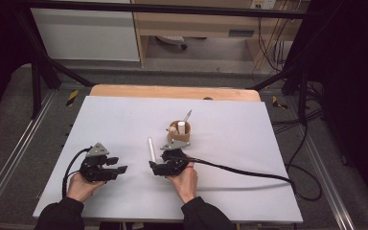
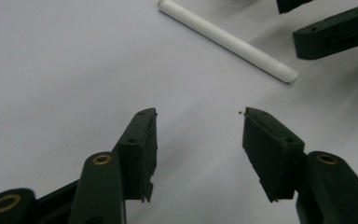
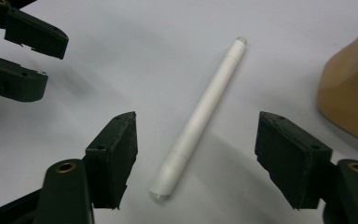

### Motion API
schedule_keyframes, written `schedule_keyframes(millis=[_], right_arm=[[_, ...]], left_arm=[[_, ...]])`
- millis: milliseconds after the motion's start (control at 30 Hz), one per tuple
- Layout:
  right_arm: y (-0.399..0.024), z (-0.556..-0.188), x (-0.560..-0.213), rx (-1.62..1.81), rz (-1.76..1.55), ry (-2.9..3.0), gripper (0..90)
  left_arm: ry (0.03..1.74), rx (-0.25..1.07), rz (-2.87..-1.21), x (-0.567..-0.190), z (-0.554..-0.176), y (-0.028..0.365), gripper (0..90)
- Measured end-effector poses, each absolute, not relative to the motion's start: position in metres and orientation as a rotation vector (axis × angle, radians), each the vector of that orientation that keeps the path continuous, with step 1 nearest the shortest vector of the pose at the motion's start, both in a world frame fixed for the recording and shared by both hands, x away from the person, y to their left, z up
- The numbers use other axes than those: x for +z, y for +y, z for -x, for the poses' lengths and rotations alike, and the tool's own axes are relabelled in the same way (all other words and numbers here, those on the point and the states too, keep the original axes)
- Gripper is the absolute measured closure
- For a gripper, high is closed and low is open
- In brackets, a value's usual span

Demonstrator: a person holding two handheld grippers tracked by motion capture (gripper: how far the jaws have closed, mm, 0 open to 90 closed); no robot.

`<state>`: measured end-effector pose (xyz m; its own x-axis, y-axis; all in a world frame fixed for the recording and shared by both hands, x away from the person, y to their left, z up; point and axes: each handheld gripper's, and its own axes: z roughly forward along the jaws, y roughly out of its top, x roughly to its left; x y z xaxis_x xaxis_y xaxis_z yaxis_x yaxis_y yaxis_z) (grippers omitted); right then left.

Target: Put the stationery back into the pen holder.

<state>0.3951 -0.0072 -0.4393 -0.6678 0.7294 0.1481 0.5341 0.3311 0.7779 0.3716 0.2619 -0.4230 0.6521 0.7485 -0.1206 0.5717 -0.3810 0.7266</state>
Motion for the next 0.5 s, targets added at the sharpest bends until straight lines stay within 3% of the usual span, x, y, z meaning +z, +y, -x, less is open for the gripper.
schedule_keyframes(millis=[300,500], right_arm=[[0.01,-0.398,-0.449,1.193,-1.199,2.38,52.9],[0.012,-0.397,-0.456,1.162,-1.198,2.367,64.6]], left_arm=[[1.045,0.297,-2.107,-0.427,-0.374,0.263,27.8],[1.047,0.297,-2.113,-0.427,-0.374,0.262,26.5]])
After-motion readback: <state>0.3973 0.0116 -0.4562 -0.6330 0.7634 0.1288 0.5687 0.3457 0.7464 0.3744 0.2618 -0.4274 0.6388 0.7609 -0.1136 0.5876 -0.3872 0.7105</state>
